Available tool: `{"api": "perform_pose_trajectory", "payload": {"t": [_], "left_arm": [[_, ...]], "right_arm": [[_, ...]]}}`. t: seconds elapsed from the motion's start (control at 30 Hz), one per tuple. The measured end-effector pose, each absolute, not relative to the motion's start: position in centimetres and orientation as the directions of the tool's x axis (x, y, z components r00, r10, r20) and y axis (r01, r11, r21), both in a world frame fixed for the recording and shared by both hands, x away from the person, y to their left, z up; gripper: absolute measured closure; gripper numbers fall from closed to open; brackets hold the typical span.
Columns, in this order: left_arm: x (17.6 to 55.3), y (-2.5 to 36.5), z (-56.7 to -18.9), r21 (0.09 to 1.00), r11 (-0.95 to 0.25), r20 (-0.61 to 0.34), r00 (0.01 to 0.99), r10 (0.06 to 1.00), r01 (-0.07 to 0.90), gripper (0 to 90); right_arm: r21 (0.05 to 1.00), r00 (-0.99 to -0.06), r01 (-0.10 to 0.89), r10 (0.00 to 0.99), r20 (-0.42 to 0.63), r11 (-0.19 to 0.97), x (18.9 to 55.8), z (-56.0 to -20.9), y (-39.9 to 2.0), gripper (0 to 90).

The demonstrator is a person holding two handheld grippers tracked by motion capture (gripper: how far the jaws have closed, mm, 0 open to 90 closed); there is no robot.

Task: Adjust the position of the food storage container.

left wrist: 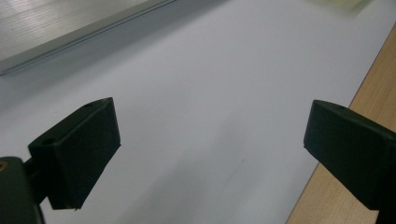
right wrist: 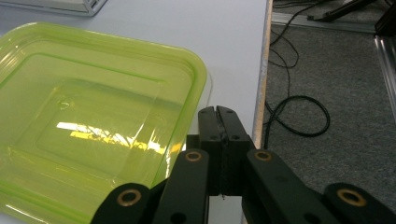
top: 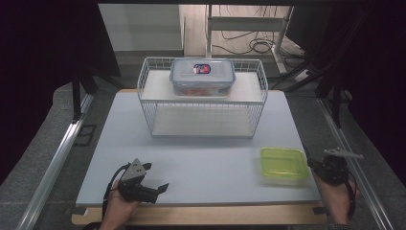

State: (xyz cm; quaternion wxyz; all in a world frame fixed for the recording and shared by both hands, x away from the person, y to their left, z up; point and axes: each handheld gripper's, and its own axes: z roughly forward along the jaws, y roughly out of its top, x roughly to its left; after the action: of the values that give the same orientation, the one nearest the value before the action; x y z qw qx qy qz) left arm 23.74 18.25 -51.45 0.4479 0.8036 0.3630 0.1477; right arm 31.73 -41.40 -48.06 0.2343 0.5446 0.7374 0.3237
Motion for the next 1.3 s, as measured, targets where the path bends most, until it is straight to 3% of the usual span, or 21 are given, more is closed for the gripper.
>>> {"api": "perform_pose_trajectory", "payload": {"t": [1.3], "left_arm": [[23.8, 18.1, -51.6, 0.82, -0.344, -0.086, 0.692, 0.717, 0.458, 3.7]], "right_arm": [[0.695, -0.505, 0.651, 0.858, 0.097, 0.305, 31.6, -48.2, -33.7, 89.1]]}}
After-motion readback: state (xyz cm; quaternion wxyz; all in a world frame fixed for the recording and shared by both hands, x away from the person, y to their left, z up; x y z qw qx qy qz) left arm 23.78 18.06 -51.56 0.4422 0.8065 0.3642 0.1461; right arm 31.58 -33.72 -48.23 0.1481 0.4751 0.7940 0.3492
